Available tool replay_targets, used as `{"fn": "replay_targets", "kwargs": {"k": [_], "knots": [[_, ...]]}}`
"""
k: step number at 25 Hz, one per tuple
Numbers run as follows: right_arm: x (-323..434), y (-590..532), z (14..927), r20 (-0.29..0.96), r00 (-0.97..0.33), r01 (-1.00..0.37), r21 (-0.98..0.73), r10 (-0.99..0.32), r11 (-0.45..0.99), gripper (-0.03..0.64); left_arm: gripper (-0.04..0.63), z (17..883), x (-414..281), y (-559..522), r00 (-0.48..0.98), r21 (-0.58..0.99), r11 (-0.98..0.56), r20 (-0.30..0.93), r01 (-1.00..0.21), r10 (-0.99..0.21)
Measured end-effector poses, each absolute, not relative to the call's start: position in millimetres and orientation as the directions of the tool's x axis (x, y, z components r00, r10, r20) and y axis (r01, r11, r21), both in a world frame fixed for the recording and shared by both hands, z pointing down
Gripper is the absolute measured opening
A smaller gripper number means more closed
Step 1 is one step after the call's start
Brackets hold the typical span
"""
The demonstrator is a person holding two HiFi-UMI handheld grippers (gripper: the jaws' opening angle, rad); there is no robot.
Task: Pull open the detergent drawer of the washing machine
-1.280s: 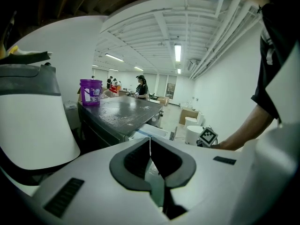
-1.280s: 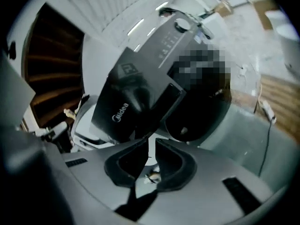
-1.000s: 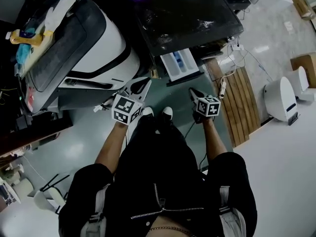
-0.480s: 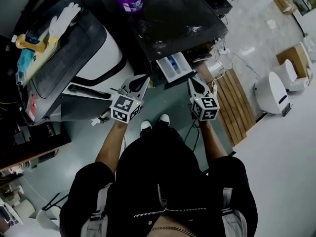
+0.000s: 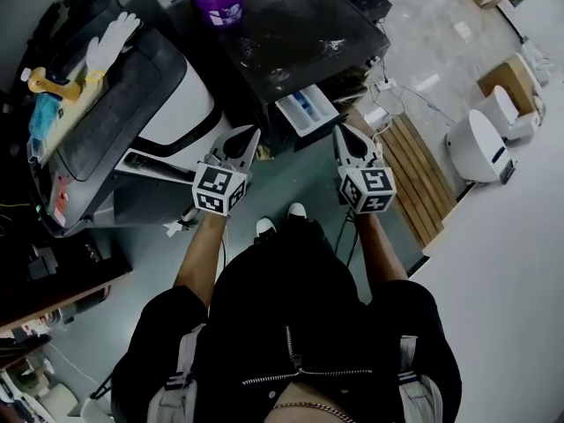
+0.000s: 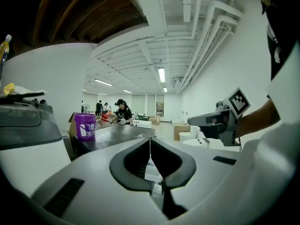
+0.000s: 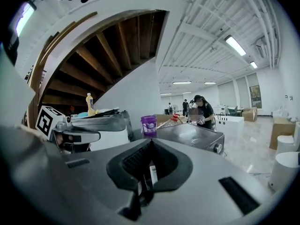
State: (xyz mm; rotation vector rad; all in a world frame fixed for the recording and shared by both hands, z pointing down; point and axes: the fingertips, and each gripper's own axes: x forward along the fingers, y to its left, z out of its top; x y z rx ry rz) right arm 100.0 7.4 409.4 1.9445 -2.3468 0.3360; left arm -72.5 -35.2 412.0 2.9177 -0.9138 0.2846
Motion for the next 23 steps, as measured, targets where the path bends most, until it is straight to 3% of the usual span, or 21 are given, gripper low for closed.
{"fn": "replay_targets", "kwargs": {"k": [23], "knots": [[72,18,397,0.177,-0.210,-0.976,-0.087,-0.962,0.197,0.005,0.021,398,-86,-27,0.817,0.024,-0.825,0.157,-0.564,-0.554]]}}
